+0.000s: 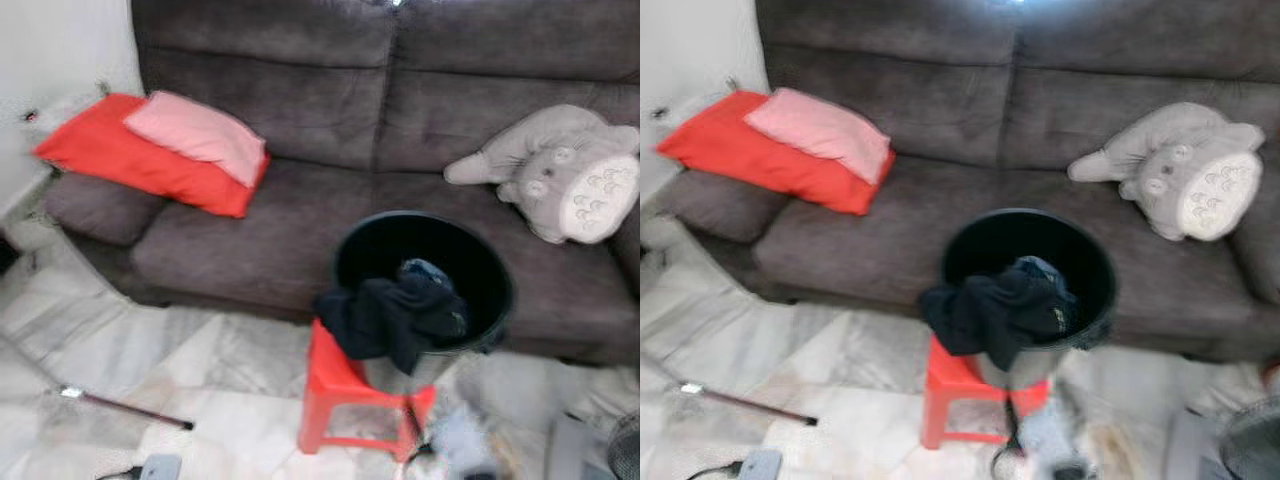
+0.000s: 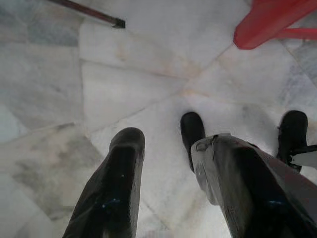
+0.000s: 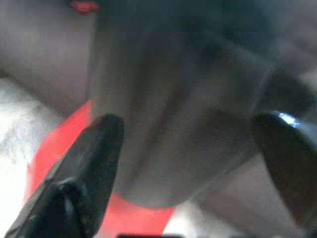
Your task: Hang hanger
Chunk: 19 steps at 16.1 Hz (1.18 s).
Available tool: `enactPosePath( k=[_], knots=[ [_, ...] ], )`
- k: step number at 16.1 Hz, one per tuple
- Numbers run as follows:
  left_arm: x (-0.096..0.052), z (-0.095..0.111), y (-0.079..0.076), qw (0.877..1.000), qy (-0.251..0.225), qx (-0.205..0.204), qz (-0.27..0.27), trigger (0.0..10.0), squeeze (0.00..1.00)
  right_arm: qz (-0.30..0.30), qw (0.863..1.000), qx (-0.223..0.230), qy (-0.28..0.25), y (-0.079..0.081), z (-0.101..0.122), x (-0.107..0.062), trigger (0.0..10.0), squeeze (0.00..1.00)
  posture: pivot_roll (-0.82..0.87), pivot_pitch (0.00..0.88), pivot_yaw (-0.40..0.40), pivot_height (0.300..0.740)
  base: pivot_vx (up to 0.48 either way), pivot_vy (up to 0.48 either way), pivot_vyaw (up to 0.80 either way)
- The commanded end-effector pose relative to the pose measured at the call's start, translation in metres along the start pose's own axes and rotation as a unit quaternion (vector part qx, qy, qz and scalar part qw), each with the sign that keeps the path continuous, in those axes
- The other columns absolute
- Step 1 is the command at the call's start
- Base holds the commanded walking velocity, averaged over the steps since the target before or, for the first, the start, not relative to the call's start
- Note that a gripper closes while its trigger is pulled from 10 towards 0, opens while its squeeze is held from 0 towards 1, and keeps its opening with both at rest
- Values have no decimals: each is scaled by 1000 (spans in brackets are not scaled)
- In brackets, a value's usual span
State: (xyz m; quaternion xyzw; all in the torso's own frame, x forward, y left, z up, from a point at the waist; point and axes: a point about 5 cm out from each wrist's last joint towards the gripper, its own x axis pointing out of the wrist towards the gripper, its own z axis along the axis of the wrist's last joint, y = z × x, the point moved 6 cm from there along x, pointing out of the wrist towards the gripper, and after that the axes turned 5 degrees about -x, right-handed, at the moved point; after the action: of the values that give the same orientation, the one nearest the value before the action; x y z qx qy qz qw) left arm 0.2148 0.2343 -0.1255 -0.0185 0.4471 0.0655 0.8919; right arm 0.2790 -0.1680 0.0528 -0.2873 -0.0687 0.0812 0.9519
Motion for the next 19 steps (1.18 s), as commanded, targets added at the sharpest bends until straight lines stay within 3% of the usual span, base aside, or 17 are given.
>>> enactPosePath(
  k=[1, 2, 4, 6, 7, 8, 10, 11, 12, 14, 15, 16, 17, 18, 19],
  knots=[
    [-1, -10, 0, 1000, 15, 13, 0, 10000, 0, -15, 998, 20, -51, -20, 36, 7, 10000, 0, -120, 121, -3, 740, 0, 0, 0],
    [-1, -11, -3, 999, 17, 29, -8, 10000, 0, -1, 999, 37, -37, -21, 32, -7, 10000, 0, -126, 118, -8, 740, 0, 0, 0],
    [-1, -12, -3, 999, 19, 28, -9, 10000, 0, -16, 993, 113, 5, -18, 23, -33, 10000, 0, -124, 116, -14, 740, 0, 0, 0],
    [-2, -13, -2, 999, 21, 32, -10, 10000, 0, -5, 992, 119, 36, -16, 22, -56, 10000, 0, -128, 117, -10, 740, 0, 0, 0],
    [-3, -16, 5, 999, 26, 35, -6, 10000, 0, 39, 991, 124, 43, -13, 38, -63, 10000, 0, -144, 119, -5, 740, 0, 0, 0],
    [-4, -16, 8, 999, 28, 37, -4, 10000, 0, 69, 989, 124, 37, -11, 47, -60, 10000, 0, -149, 118, -2, 740, 0, 0, 0],
    [-4, -17, 11, 999, 30, 44, -3, 10000, 0, 166, 986, 28, 11, -6, 57, -36, 10000, 0, -151, 116, 3, 740, 0, 0, 0],
    [-4, -16, 11, 999, 30, 44, -4, 10000, 0, 164, 986, 12, 15, -11, 51, -28, 10000, 0, -140, 113, 5, 740, 0, 0, 0],
    [-4, -15, 10, 999, 27, 44, -5, 10000, 0, 166, 986, -29, 11, -18, 45, -10, 10000, 1000, -122, 109, 4, 740, 0, 0, 0],
    [-4, -15, 9, 999, 25, 44, -6, 10000, 0, 181, 980, -81, 9, -20, 48, 2, 10000, 1000, -124, 109, 6, 740, 0, 0, 0],
    [-4, -16, 10, 999, 27, 45, -6, 10000, 0, 187, 967, -172, 23, -21, 41, 13, 10000, 1000, -126, 110, 5, 740, 0, 0, 0],
    [-4, -16, 7, 999, 28, 45, -7, 10000, 0, 184, 963, -195, 32, -21, 39, 18, 10000, 973, -119, 109, 3, 740, 0, 0, 0],
    [-3, -17, 6, 999, 28, 45, -7, 10000, 0, 177, 963, -197, 43, -20, 37, 23, 10000, 188, -116, 112, 4, 740, 0, 0, 0],
    [-3, -17, 5, 999, 28, 44, -7, 10000, 0, 171, 963, -204, 48, -18, 36, 26, 10000, 0, -111, 111, 4, 740, 0, 0, 0],
    [-3, -17, 5, 999, 29, 45, -6, 10000, 0, 150, 967, -198, 51, -17, 39, 30, 10000, 0, -111, 114, 5, 740, 0, 0, 0]
  ],
)
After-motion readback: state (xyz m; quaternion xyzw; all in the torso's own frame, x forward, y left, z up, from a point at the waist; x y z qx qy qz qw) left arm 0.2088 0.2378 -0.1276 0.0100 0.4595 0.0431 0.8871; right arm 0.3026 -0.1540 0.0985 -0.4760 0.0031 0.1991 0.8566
